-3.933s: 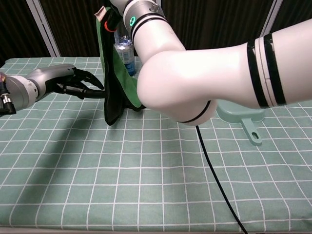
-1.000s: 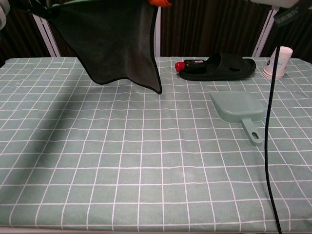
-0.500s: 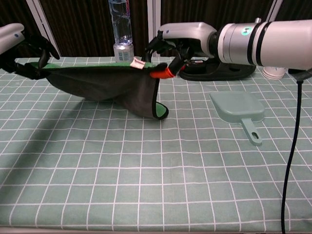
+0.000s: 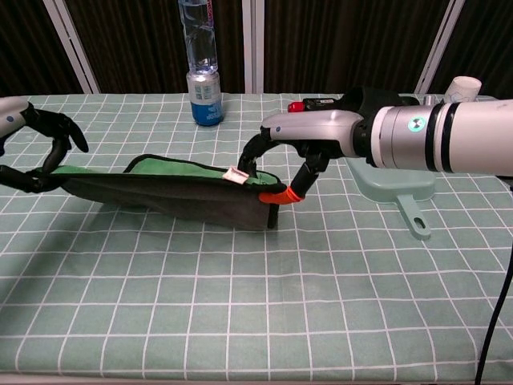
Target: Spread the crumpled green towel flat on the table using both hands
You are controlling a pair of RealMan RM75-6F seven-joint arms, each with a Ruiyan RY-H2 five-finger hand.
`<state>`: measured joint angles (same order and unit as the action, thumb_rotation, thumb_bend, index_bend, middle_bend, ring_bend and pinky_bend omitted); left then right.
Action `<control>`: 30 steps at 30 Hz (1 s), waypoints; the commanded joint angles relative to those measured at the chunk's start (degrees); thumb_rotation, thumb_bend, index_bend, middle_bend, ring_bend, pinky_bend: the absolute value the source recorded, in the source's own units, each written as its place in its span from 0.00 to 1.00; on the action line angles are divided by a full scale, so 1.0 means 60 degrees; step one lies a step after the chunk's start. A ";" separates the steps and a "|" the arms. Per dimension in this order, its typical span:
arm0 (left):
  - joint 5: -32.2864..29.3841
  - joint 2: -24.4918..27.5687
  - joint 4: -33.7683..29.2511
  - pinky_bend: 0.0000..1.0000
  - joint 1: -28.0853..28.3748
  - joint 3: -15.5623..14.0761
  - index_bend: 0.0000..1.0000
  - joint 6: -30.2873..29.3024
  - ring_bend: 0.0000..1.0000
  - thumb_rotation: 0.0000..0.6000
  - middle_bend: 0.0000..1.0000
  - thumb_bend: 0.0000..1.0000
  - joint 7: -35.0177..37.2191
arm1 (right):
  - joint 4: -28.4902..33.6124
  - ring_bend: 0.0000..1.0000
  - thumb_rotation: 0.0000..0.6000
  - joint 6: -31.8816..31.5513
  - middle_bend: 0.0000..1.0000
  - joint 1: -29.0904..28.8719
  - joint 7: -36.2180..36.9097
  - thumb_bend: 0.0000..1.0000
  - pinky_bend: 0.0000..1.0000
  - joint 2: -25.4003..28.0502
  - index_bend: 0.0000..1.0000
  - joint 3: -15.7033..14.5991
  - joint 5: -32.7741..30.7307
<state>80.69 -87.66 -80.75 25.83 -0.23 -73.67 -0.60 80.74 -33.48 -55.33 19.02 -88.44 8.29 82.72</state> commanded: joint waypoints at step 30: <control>-0.0344 0.1820 -0.3339 0.22 0.0526 -0.0549 0.25 0.2553 0.27 1.00 0.27 0.14 -0.2400 | 0.0083 0.00 0.62 -0.1490 0.11 0.1097 -0.4424 0.11 0.00 -0.0930 0.35 -0.1684 0.0212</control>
<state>78.20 -76.76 -100.78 29.00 -3.68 -57.96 -14.92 81.05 -42.06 -49.12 -6.80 -94.03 -1.46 83.96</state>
